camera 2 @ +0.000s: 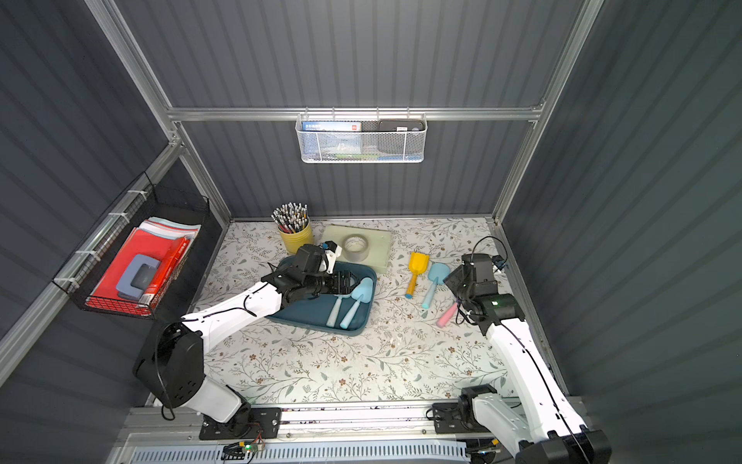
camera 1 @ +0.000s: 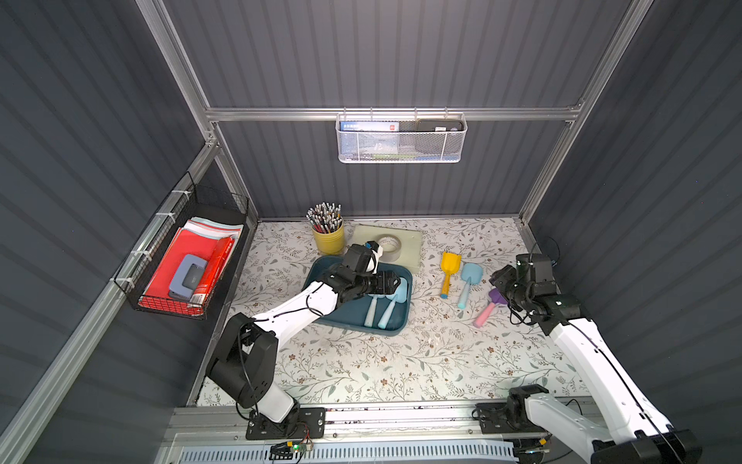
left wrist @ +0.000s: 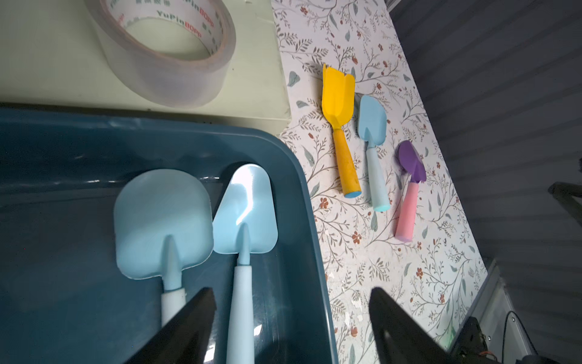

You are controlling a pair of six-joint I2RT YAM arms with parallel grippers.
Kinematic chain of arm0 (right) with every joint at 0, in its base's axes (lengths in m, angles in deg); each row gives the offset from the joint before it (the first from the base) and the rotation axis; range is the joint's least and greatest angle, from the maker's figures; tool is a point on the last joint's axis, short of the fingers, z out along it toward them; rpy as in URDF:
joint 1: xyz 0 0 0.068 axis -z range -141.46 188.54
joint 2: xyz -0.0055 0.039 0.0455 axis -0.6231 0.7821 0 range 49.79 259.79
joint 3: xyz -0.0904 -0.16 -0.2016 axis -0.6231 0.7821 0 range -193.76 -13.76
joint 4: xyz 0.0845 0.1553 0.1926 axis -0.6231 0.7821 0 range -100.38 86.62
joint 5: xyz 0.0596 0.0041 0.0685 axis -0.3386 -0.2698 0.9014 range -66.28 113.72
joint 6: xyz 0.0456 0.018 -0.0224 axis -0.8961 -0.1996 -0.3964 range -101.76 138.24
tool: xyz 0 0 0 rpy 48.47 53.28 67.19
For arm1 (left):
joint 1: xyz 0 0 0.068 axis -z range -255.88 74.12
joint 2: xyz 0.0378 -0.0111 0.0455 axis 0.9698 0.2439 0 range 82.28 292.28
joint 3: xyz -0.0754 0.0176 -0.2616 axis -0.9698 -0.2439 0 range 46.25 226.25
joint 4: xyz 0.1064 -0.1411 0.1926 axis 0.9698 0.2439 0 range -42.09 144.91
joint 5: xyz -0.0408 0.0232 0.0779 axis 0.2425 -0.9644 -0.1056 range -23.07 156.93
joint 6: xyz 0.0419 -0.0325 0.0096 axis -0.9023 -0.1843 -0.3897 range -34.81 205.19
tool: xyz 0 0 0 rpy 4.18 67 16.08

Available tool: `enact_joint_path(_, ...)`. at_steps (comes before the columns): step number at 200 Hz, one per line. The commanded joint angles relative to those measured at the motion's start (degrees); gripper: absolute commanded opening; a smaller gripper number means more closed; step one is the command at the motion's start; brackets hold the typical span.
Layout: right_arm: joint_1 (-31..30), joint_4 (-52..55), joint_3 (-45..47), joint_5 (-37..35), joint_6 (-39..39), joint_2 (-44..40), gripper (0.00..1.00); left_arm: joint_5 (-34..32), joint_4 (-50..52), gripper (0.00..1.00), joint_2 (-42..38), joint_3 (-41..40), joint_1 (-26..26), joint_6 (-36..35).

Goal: Take the shovel out of the storage box
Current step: Pick up the shovel from the storage box.

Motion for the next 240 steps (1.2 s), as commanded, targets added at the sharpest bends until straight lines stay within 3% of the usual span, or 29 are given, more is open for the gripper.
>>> enact_joint_path(1, -0.2, -0.9, 0.3, 0.0, 0.9, 0.3, 0.60, 1.6, -0.1, 0.80, 1.5, -0.4, -0.9, -1.9)
enact_joint_path(27, -0.1, -1.4, 0.9, 0.1, 0.8, 0.8, 0.60, -2.1, 2.6, 0.80, 0.9, -2.2, -2.7, -1.8)
enact_joint_path(61, -0.2, -3.0, 1.3, 2.4, 0.8, 2.5, 0.60, -3.4, 1.5, 0.80, 0.6, -6.4, -9.2, -1.5)
enact_joint_path(111, -0.2, -3.5, 1.0, 2.8, 0.9, 3.3, 0.60, -1.6, -3.1, 0.80, 5.7, -5.9, -9.3, -5.3)
enact_joint_path(136, -0.2, -3.2, 1.4, 2.2, 0.7, 2.5, 0.60, 3.2, -5.5, 0.79, 9.5, -6.1, -9.4, -6.2)
enact_joint_path(191, -0.2, -2.8, 1.5, 1.6, 0.7, 1.6, 0.60, 0.5, -7.1, 0.78, 11.0, -7.8, -10.4, -6.9)
enact_joint_path(217, -0.2, -3.7, 1.8, 2.7, 0.7, 2.5, 0.60, 3.1, -10.5, 0.74, 13.1, -8.5, -10.5, -6.6)
enact_joint_path(240, -0.2, -4.0, 1.8, 3.3, 0.6, 2.8, 0.60, 5.1, -13.6, 0.65, 15.0, -8.9, -10.5, -5.8)
